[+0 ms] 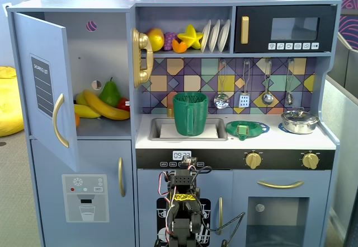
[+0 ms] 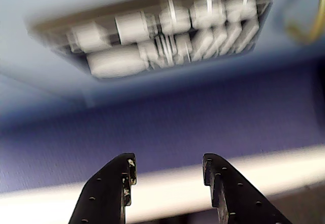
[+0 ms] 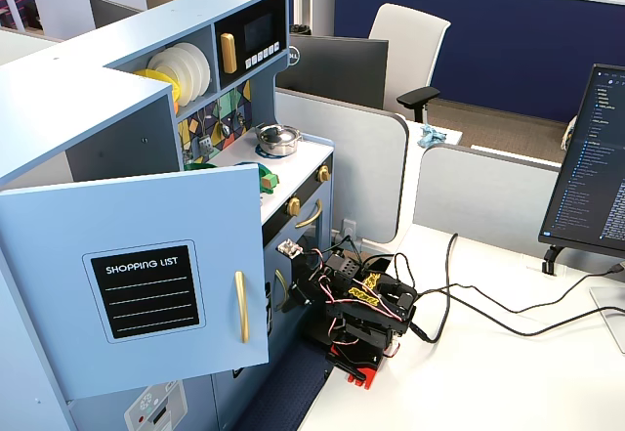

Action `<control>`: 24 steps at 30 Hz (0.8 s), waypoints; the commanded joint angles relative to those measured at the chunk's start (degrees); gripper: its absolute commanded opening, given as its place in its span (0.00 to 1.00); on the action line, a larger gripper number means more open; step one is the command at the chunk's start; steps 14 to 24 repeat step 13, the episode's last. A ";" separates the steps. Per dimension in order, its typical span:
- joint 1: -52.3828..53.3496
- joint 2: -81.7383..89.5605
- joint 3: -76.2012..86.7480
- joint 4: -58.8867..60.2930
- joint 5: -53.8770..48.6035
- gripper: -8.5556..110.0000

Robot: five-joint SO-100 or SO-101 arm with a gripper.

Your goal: Pick up the green pineapple from the left cabinet and place it in the green recipient

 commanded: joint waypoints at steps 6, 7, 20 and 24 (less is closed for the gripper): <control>0.53 -0.09 -0.35 17.58 -6.15 0.12; 0.70 -0.09 -0.35 18.19 -6.06 0.12; 0.18 -0.09 -0.35 20.57 -6.24 0.12; 0.18 -0.09 -0.35 20.57 -6.24 0.12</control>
